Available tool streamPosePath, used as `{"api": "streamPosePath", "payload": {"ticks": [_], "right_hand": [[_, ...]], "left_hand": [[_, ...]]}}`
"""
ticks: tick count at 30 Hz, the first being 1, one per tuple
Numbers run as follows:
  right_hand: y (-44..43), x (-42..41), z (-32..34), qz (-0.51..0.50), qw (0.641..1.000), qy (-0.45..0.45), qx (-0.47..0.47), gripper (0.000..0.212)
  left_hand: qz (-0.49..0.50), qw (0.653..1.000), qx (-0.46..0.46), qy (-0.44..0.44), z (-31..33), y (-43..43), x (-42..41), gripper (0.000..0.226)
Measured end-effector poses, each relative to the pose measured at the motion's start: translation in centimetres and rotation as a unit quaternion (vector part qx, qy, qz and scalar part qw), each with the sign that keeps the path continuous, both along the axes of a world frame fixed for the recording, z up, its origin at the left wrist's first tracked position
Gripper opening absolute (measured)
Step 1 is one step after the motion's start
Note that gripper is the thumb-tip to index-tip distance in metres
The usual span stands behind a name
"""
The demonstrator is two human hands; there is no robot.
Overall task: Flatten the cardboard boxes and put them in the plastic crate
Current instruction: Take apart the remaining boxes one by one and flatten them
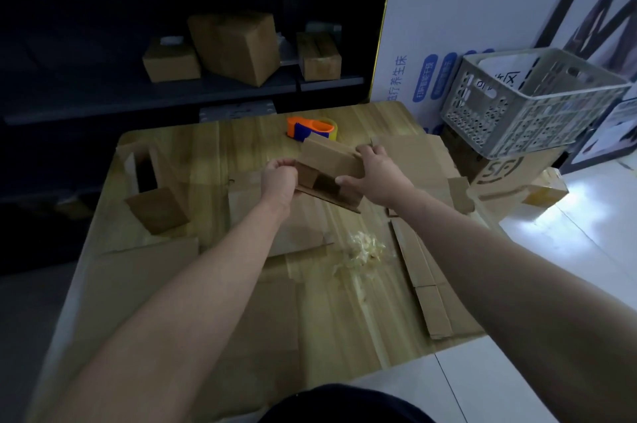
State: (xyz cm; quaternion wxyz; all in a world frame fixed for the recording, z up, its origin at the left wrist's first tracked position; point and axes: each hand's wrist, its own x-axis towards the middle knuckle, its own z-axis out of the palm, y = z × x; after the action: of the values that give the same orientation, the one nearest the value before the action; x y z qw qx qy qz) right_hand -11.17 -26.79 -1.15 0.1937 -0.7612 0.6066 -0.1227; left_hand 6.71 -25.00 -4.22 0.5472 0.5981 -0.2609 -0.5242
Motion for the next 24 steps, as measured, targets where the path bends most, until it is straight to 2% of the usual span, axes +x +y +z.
{"api": "streamPosePath", "payload": {"ticks": [2,4,8,11,14,17,19,21,24], "right_hand": [[0.1,0.6,0.1,0.019,0.997,0.065,-0.046,0.056],[0.3,1.1,0.2,0.03,0.993,0.092,-0.067,0.046],[0.4,1.9,0.4,0.037,0.991,0.081,-0.105,0.044],[0.4,2.2,0.7,0.054,0.978,0.125,-0.157,0.04],[0.6,2.4,0.7,0.098,0.96,0.184,-0.187,0.023],[0.9,3.2,0.5,0.135,0.952,0.215,-0.17,0.033],[1.1,3.8,0.2,0.154,0.944,0.233,-0.177,0.043],[1.2,4.0,-0.2,0.146,0.948,0.215,-0.184,0.039],[0.9,4.0,-1.1,0.093,0.975,0.112,-0.165,0.027]], "left_hand": [[-0.02,1.0,-0.011,-0.006,0.1,0.2,0.4,0.029],[-0.033,0.999,-0.017,-0.02,0.1,0.4,0.8,0.031],[-0.035,0.998,-0.001,-0.042,-0.4,0.7,1.8,0.042],[-0.056,0.997,0.004,-0.061,-0.6,0.8,2.2,0.046],[-0.087,0.975,0.038,-0.199,-0.6,0.4,2.2,0.048],[-0.112,0.915,0.095,-0.377,0.1,0.0,2.1,0.055],[-0.11,0.877,0.118,-0.453,0.5,0.1,2.2,0.048],[-0.113,0.866,0.102,-0.475,0.3,0.2,2.4,0.035],[-0.1,0.893,0.057,-0.435,-0.4,1.1,3.2,0.019]]}}
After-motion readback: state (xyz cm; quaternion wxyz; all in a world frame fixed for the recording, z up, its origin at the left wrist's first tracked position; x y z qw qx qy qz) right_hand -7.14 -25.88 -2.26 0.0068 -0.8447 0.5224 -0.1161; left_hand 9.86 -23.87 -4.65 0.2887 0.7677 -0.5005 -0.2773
